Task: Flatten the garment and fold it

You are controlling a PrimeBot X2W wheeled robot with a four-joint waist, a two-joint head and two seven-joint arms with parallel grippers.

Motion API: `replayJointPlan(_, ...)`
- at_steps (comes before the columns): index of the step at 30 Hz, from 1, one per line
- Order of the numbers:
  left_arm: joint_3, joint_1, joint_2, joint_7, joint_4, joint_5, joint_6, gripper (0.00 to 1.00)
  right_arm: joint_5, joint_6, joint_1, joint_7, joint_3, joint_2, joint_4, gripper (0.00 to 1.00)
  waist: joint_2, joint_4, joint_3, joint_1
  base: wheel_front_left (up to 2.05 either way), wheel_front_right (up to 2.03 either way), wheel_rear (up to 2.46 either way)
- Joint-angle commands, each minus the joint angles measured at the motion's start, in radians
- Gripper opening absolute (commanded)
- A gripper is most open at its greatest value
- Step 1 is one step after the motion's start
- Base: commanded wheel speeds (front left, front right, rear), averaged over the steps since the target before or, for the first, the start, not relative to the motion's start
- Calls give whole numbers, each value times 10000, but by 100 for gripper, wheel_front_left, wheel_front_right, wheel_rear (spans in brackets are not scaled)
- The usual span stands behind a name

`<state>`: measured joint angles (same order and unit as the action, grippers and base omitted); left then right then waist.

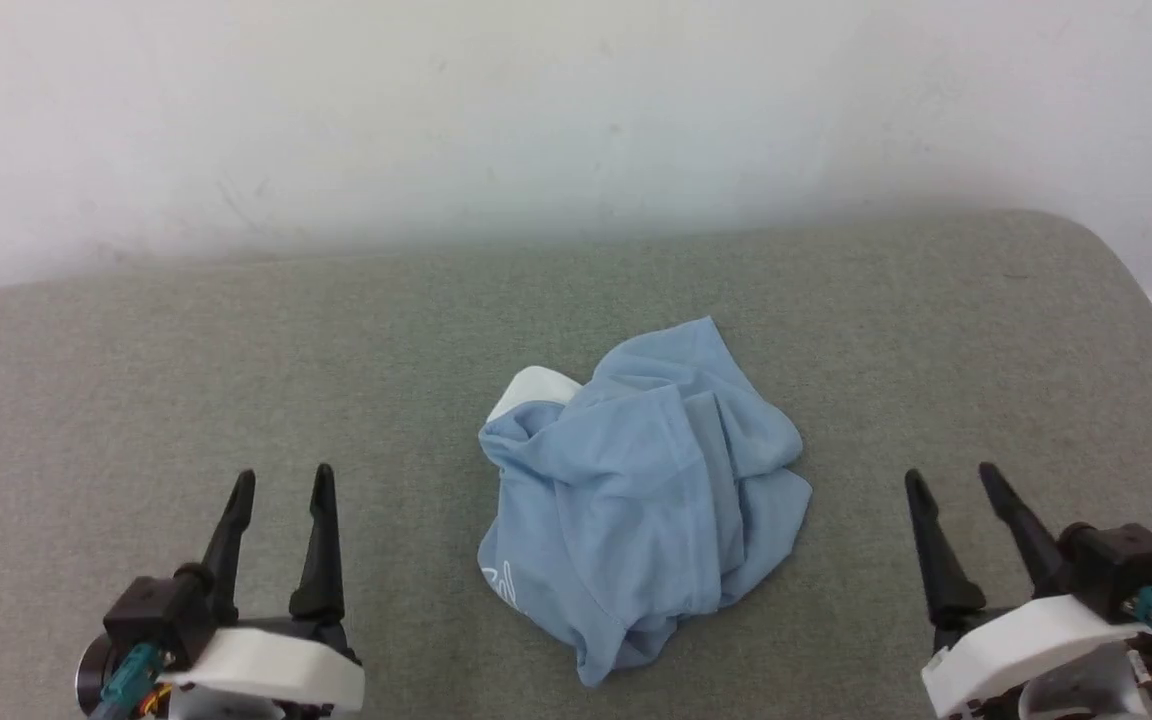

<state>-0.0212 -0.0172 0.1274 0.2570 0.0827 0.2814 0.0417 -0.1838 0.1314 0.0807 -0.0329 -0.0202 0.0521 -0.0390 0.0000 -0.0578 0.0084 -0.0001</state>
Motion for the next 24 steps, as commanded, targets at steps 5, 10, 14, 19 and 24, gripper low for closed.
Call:
replayJointPlan(5, -30, -260, -41, 47, 77, 62, 82, 100, -441, -7, -190, 1353, 482, -19, 611, 100, 0, 458, -185, 1, 0, 0, 0)
replayJointPlan(10, -100, -249, -96, 47, 128, 38, 88, 100, -715, -7, -1086, 2161, 1501, -19, 1263, 100, 0, 738, -208, 1, 0, 0, 0)
replayJointPlan(14, -148, -174, -130, 47, 141, 18, 104, 100, -885, -7, -1776, 2593, 2114, -19, 1866, 100, 0, 906, -151, 1, 0, 0, 0)
replayJointPlan(19, -232, -11, -203, 47, 153, -8, 147, 100, -1033, -7, -2731, 3362, 2768, -19, 3033, 100, 0, 1195, -62, 1, 0, 0, 0)
replayJointPlan(24, -148, 26, -252, 47, 160, -5, 171, 100, -1211, -7, -3206, 3443, 3101, -16, 3461, 0, 0, 1246, 1, 1, 0, 0, 0)
